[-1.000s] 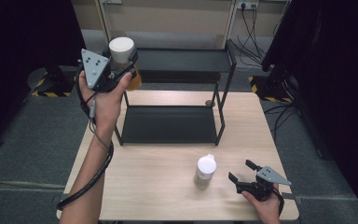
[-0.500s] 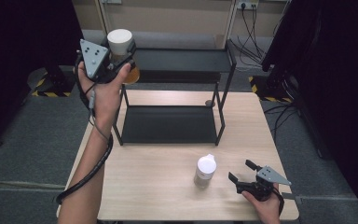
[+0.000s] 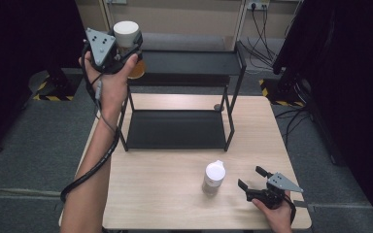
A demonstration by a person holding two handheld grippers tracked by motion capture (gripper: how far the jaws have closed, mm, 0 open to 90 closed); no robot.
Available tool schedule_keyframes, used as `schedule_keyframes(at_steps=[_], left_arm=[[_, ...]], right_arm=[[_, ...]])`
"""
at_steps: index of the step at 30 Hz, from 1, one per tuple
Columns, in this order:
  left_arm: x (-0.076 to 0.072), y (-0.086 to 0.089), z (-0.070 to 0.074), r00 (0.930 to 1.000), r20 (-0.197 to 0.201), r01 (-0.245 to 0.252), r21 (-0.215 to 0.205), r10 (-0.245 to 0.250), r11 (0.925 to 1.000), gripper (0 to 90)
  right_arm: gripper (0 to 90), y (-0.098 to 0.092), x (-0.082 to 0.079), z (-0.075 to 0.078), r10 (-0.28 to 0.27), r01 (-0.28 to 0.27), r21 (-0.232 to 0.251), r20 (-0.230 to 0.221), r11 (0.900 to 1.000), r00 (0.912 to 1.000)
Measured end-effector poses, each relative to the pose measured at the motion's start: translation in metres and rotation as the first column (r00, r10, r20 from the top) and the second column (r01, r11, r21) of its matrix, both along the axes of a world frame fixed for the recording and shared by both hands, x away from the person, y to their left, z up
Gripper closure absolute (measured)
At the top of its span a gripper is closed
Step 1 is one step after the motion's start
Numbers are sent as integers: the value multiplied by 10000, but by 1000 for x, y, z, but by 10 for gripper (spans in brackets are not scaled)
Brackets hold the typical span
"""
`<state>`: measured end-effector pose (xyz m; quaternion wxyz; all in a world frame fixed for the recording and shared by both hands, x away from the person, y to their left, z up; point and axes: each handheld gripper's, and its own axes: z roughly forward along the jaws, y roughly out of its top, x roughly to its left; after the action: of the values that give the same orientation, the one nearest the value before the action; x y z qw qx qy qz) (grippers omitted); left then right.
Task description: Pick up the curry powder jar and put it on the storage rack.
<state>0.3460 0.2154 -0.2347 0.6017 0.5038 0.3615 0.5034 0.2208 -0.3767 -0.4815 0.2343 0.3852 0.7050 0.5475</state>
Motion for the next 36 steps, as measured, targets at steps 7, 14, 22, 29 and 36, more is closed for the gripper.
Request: schedule_keyframes(at_steps=[7,14,22,29,36], left_arm=[[18,1,5,9997,-177,-159,63,160,9999,332],[35,0,9,9987,-465,-179,128,185,9998,332],[47,0,8,9974,-680,-244,75,249,9997,332],[52,-1,7,9960,-841,-299,53,303,9995,332],[55,-2,5,9949,-972,-293,-144,277,9995,331]], right_arm=[[61,0,0,0,-5,5,22,15,10000,10000],[61,-1,0,-1,8,-8,33,21,10000,10000],[61,-1,0,-1,28,-28,51,19,10000,10000],[61,-1,0,0,48,-48,39,2,10000,10000],[61,-1,0,0,88,-88,-4,45,10000,10000]])
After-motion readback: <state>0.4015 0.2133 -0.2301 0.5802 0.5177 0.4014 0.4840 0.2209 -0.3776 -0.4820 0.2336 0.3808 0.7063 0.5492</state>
